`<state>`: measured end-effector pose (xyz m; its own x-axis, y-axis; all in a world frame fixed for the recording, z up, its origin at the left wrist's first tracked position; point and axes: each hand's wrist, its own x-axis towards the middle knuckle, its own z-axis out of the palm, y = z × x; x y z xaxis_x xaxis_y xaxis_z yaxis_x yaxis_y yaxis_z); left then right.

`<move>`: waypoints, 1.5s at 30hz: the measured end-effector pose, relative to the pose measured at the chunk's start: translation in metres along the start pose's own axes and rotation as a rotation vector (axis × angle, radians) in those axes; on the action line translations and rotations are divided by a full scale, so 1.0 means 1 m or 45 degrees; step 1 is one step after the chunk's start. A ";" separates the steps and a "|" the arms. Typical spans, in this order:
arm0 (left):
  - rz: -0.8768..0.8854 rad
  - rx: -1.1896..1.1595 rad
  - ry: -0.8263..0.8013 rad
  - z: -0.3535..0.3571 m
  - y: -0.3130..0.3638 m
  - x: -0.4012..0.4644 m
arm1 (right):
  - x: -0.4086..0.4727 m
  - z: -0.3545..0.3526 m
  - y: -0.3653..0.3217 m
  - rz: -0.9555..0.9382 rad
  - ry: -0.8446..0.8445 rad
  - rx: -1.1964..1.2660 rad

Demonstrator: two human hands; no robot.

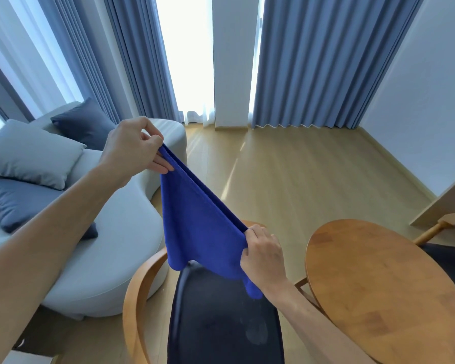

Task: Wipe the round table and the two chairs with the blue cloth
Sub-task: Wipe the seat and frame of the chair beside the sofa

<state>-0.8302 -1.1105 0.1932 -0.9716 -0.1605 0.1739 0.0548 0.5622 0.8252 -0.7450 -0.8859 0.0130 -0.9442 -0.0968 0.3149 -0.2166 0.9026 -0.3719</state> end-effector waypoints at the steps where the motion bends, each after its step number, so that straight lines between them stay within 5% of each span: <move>1: 0.009 0.014 -0.002 0.001 0.001 -0.001 | 0.002 0.001 0.003 0.036 -0.021 0.025; 9: -0.040 0.094 0.011 0.000 0.008 -0.002 | 0.009 -0.003 0.018 0.135 -0.085 0.420; 19: -0.122 0.058 -0.061 -0.003 0.017 -0.012 | 0.010 -0.014 0.033 -0.028 -0.132 0.148; 28: -0.146 0.060 0.000 -0.007 0.011 -0.012 | 0.013 -0.018 0.037 0.088 -0.056 -0.013; 45: -0.104 0.156 -0.007 -0.027 -0.001 -0.001 | 0.003 -0.011 0.040 0.001 -0.094 0.432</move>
<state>-0.8230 -1.1327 0.2070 -0.9730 -0.2052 0.1055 -0.0525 0.6424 0.7646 -0.7536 -0.8458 0.0085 -0.9571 -0.1377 0.2549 -0.2745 0.7128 -0.6454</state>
